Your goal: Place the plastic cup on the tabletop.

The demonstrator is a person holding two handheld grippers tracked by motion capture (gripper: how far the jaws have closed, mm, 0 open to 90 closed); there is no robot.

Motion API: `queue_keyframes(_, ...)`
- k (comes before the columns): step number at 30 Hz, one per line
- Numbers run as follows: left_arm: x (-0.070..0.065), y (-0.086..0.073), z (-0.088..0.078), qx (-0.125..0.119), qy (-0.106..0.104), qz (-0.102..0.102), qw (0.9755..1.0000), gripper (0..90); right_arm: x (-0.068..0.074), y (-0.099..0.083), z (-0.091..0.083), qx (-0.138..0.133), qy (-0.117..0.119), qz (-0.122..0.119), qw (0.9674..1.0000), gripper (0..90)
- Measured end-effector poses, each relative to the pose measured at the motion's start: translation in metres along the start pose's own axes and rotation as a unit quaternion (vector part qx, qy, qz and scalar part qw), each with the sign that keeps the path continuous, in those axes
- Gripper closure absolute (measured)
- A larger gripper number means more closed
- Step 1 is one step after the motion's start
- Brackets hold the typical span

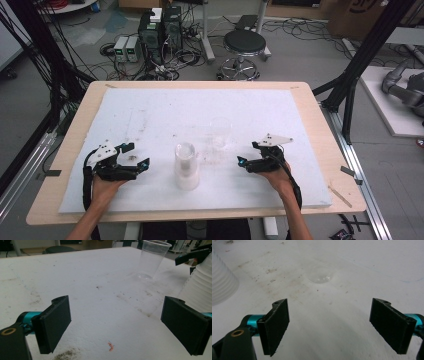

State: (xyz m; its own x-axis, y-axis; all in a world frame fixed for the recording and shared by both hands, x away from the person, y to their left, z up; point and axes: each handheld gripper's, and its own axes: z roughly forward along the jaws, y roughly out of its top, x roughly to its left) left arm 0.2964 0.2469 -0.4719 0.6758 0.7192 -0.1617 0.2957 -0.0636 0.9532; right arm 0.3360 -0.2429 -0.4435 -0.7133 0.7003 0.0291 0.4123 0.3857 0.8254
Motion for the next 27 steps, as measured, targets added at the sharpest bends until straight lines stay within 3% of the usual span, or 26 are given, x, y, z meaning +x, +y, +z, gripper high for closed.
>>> queue_keyframes(12,-0.002,0.000,-0.001,-0.003,0.003,0.005,1.0000,9.2,-0.006,-0.019,-0.019,-0.040,-0.042,0.013,0.9982,16.3)
queue_keyframes(18,-0.003,-0.001,-0.002,-0.004,0.006,0.004,1.0000,9.2,-0.006,-0.022,-0.021,-0.065,-0.037,0.017,0.9970,16.3)
queue_keyframes(21,-0.004,-0.002,-0.004,-0.008,0.009,0.001,0.9999,9.2,-0.006,-0.024,-0.022,-0.075,-0.047,0.010,0.9961,16.3)
queue_keyframes(27,-0.004,-0.002,-0.006,-0.010,0.011,0.000,0.9999,9.2,-0.006,-0.028,-0.024,-0.088,-0.063,0.019,0.9940,16.3)
